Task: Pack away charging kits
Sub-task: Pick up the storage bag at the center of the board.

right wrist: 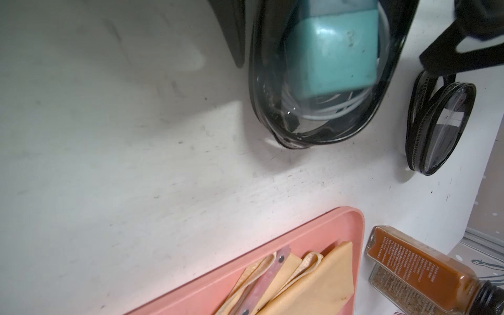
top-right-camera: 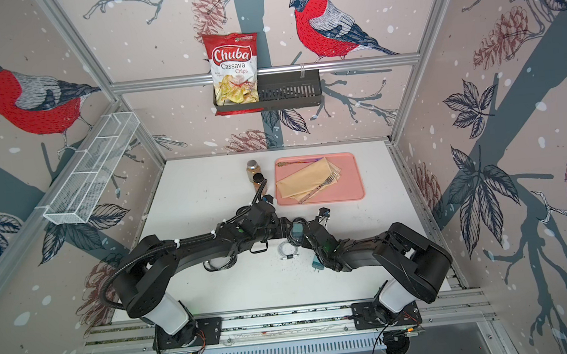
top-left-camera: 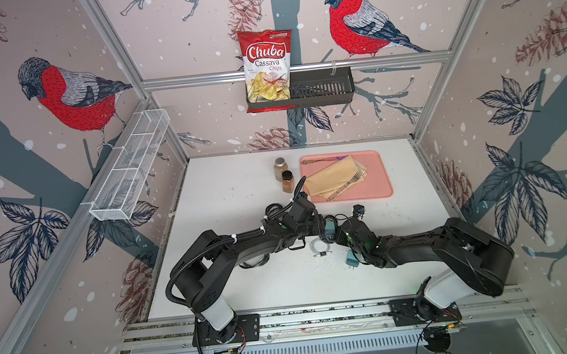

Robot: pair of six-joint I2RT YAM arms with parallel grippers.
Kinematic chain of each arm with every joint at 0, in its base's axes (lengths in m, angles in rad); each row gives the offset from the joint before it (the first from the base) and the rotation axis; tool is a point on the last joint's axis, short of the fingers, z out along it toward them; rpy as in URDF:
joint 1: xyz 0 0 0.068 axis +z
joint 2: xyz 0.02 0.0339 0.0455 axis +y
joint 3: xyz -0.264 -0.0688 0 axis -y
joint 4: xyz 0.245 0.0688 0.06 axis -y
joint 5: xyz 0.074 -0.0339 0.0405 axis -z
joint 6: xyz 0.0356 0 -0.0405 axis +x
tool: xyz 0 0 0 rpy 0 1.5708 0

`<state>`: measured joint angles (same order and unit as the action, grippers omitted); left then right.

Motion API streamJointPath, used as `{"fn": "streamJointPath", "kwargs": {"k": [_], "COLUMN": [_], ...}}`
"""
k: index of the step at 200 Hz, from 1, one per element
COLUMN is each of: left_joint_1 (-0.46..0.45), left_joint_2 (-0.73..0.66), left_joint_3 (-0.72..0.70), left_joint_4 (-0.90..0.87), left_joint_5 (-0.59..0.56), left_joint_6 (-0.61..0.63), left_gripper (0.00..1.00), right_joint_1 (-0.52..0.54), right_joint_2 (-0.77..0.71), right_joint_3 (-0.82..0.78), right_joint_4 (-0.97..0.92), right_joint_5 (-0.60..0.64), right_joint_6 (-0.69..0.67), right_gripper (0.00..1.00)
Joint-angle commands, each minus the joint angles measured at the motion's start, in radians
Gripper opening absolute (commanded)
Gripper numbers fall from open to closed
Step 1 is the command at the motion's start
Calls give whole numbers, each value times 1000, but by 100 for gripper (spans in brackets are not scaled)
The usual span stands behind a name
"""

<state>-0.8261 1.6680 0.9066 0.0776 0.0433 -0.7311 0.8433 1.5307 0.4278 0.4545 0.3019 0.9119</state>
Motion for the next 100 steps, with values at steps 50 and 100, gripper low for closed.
{"fn": "streamJointPath", "kwargs": {"k": [50, 100], "left_joint_1": [19, 27], "left_joint_2": [50, 89], "left_joint_3": [12, 28], "left_joint_4": [89, 83], "left_joint_5": [107, 138], "left_joint_6": [17, 11], "left_gripper": [65, 65], "right_joint_1": [3, 4], "right_joint_2": [4, 24], "right_joint_3": [10, 14], "right_joint_4": [-5, 0], "right_joint_5": [-29, -29], "right_joint_6": [-18, -15], "right_gripper": [14, 14]}}
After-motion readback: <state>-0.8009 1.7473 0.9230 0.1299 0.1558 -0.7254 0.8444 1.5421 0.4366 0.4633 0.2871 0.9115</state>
